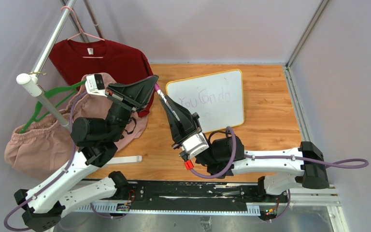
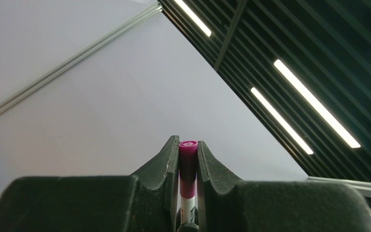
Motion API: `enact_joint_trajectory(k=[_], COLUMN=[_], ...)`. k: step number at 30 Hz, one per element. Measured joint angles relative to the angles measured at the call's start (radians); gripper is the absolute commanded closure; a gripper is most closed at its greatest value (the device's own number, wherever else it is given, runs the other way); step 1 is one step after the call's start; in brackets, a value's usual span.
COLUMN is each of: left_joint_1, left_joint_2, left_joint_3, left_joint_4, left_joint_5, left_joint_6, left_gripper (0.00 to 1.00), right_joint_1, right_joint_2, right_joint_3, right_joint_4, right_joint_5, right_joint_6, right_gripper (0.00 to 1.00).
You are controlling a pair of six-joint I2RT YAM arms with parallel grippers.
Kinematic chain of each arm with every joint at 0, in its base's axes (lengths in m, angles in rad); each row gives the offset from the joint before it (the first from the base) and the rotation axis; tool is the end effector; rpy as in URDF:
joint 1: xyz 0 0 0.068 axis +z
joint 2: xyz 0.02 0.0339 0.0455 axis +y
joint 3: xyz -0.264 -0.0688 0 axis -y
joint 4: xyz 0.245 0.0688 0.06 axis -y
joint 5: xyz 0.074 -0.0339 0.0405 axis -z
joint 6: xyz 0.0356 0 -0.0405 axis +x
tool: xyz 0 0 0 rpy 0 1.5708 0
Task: Write a sentence on the whiteboard
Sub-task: Close the whiteboard marker at the center of the board.
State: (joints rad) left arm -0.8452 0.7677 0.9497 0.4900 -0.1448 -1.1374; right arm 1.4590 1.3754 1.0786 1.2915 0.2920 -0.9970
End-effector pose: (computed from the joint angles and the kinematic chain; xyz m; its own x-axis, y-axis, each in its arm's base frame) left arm 0.1005 -0.1055 0.4682 -0.4303 -0.8682 -0.2471 0.6543 -0.1114 -0.7479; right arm 0.0414 0.2766 0.4488 0.8354 0.2318 -0.4985 -0.4285 0.8425 -0.3265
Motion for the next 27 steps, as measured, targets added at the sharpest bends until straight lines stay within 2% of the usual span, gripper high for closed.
enact_joint_trajectory(k=[27], left_joint_1=[-0.093], left_joint_2=[0.031], left_joint_3=[0.011], left_joint_4=[0.083], left_joint_5=[-0.124], left_joint_6=[0.013], left_gripper=[1.00], right_joint_1=[0.007], right_joint_2=[0.049], right_joint_3=[0.079], right_joint_4=[0.009], right_joint_5=[0.015], right_joint_6=[-0.039], right_gripper=[1.00])
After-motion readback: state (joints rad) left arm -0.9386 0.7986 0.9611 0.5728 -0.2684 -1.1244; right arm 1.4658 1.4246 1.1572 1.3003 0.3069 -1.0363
